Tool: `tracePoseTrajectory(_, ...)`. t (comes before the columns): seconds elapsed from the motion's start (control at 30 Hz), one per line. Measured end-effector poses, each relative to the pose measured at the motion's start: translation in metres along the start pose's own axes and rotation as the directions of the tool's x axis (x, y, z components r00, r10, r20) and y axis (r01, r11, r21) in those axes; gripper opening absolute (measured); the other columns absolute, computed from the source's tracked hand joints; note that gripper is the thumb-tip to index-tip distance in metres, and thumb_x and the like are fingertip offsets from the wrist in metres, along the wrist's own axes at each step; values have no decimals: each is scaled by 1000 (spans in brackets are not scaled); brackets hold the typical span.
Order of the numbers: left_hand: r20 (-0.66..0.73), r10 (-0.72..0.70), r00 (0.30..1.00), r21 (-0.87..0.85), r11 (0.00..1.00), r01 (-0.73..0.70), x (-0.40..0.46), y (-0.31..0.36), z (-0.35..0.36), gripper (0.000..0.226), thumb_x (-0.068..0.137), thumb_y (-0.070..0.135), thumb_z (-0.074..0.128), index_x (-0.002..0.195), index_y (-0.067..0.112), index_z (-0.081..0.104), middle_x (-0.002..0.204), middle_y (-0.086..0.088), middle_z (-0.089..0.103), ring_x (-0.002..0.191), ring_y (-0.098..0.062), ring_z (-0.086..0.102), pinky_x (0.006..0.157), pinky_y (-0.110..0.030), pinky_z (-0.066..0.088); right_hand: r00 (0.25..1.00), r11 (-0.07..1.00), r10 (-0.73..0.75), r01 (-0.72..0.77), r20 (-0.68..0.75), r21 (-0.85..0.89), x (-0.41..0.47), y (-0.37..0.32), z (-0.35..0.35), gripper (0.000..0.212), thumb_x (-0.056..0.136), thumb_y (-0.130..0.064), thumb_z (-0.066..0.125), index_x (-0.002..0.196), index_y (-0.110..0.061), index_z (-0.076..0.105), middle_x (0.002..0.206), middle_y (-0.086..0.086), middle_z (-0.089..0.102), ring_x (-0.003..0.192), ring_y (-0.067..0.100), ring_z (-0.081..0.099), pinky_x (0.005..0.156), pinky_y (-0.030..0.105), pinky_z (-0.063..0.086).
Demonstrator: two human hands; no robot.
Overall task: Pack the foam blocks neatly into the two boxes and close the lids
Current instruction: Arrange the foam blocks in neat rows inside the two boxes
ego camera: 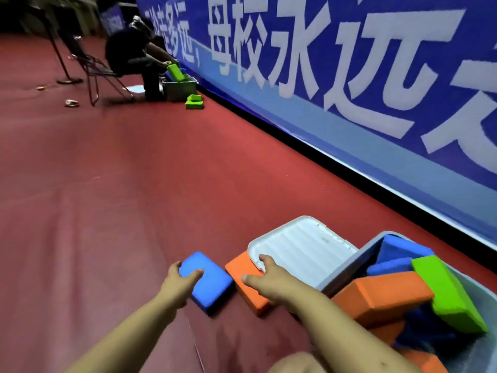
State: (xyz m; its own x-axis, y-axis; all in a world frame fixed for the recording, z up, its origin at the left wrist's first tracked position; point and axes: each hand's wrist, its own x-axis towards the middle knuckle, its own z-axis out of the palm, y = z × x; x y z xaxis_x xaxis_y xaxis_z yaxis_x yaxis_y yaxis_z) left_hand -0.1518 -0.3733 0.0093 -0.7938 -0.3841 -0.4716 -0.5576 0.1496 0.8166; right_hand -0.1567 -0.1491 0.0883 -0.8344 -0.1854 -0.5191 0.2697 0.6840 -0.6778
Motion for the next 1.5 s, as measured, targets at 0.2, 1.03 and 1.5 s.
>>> tracePoseTrajectory(0.2, -85, -329, 941, -303, 908, 290, 88, -56, 6, 81, 85, 32, 70, 148, 22, 21, 116, -11, 51, 103, -32, 53, 82, -43, 43, 983, 988, 146, -152, 114, 40, 84, 15, 39, 76, 85, -48, 57, 148, -26, 20, 117, 1, 53, 88, 15, 60, 60, 21, 48)
tracePoseTrajectory(1.03, 218, -583, 783, -521, 609, 598, 258, -189, 148, 30, 87, 51, 53, 86, 22, 59, 46, 11, 59, 37, 0, 55, 35, -12, 42, 821, 433, 270, -570, 503, 698, 274, 67, 139, 12, 95, -33, 51, 105, -26, 53, 100, -2, 59, 84, 8, 60, 75, 29, 47)
tracePoseTrajectory(1.5, 40, -555, 831, -815, 463, 348, 255, -182, 135, 70, 68, 34, 83, 128, 14, 54, 118, -9, 66, 103, -27, 66, 64, -34, 56, 800, 324, 438, -567, 411, 757, 271, 91, 127, 37, 91, -33, 59, 123, -34, 42, 127, 1, 49, 105, 17, 48, 98, 40, 41)
